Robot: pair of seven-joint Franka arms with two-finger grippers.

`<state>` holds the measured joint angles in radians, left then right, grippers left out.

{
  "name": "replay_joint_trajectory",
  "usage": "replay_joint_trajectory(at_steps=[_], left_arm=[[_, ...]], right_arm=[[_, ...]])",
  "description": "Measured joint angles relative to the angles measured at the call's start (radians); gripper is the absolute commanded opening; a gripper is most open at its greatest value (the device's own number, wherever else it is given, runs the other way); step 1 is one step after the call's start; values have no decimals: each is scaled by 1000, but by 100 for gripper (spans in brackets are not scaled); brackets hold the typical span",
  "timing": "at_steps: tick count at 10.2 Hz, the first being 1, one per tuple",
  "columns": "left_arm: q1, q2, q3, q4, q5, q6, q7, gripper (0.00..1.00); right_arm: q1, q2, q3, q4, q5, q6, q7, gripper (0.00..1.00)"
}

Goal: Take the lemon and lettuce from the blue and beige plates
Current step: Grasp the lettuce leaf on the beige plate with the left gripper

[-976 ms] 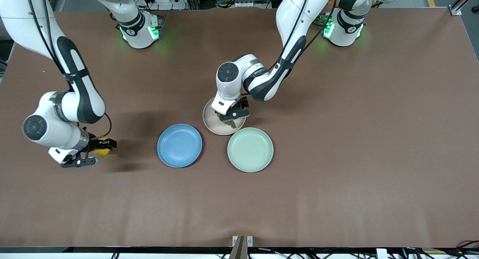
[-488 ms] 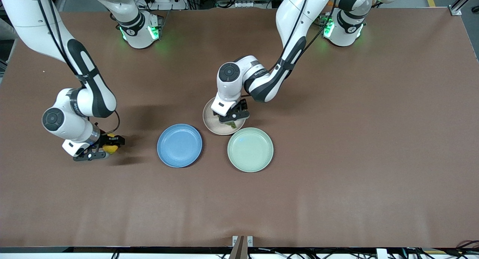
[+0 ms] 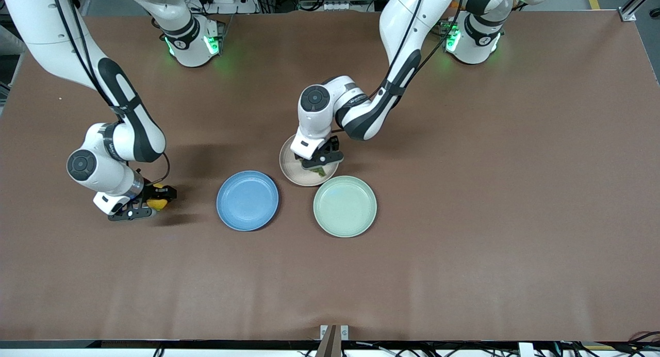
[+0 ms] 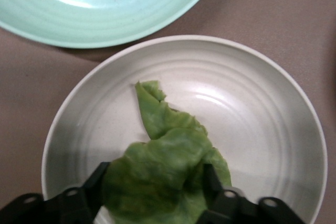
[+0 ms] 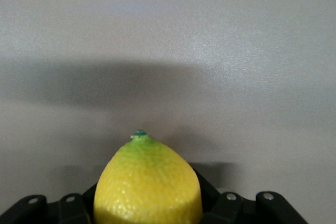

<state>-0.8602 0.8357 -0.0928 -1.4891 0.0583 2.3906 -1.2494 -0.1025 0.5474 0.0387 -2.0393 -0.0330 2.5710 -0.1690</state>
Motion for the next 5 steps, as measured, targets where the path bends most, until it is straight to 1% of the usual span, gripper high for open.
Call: replay_joint_trajectory(at_steps=[1,2,5], left_arm=[[-2,0,1,2,0,1,-10,0],[-3,0,2,7,0,2,-11,0],[0,-27,7,25,0,-15,-13,0]], right_arm=[[0,8,0,0,0,7,0,88],[0,8,0,0,0,8,0,100],[-1,9,-1,0,0,8,0,100]])
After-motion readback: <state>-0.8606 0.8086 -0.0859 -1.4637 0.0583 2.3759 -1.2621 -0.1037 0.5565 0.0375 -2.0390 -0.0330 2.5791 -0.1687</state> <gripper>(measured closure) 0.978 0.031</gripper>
